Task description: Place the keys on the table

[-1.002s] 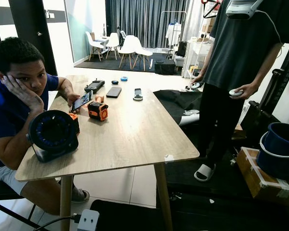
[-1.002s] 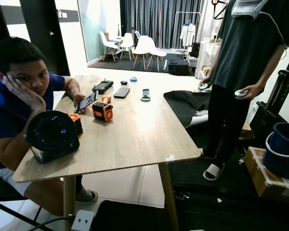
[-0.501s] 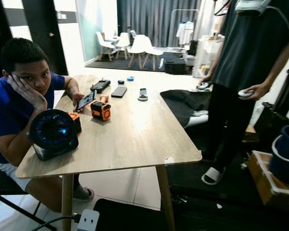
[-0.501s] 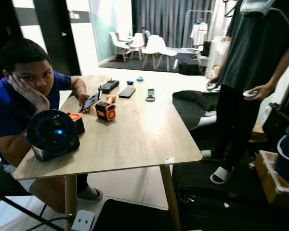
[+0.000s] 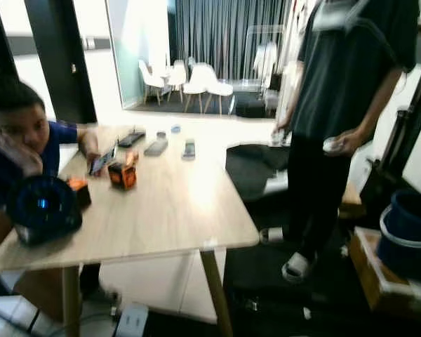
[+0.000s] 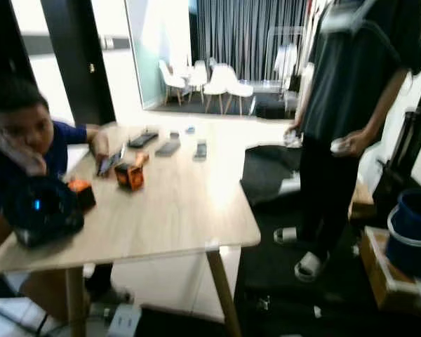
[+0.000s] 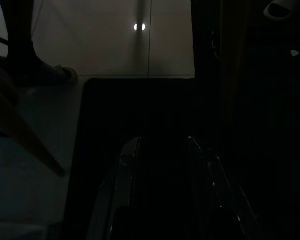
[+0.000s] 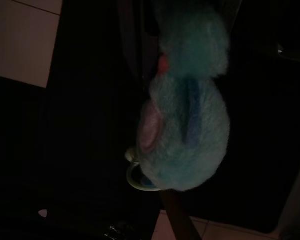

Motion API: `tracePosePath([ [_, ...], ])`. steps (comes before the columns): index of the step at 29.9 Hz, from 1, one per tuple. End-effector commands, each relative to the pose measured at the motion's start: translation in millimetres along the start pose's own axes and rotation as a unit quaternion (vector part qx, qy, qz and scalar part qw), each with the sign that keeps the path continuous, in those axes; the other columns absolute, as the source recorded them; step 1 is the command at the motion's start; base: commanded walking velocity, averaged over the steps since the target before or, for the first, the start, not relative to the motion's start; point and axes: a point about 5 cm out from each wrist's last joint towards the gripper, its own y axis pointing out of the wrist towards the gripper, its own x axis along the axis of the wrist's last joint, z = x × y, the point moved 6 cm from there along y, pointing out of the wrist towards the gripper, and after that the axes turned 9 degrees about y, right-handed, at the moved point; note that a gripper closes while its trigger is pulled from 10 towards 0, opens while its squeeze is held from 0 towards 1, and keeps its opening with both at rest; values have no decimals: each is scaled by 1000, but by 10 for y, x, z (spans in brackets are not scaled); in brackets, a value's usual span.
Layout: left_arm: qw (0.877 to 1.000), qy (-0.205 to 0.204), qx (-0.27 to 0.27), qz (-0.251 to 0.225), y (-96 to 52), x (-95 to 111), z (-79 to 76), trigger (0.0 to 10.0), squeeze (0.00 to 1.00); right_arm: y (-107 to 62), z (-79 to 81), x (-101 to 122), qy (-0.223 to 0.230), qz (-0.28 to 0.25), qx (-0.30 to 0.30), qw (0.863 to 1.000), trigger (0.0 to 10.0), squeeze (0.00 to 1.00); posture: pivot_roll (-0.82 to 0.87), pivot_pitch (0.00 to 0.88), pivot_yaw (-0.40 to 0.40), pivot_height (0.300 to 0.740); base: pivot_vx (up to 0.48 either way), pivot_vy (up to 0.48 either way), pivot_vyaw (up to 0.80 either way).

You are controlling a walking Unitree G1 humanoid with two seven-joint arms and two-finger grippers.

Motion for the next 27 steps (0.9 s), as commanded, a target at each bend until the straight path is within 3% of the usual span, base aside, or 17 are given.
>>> tracePosePath([
  [1, 1000, 6, 0, 12, -15, -60, 40, 10000, 0, 5, 45, -15, 7, 1, 3, 1000, 10000, 0, 71, 12, 0, 740, 0, 0, 0],
  [27, 1000, 16, -5, 18, -16, -75, 40, 10000, 0, 1, 61, -40, 16, 1, -1, 1000, 10000, 0, 78, 26, 11, 740, 0, 0, 0],
])
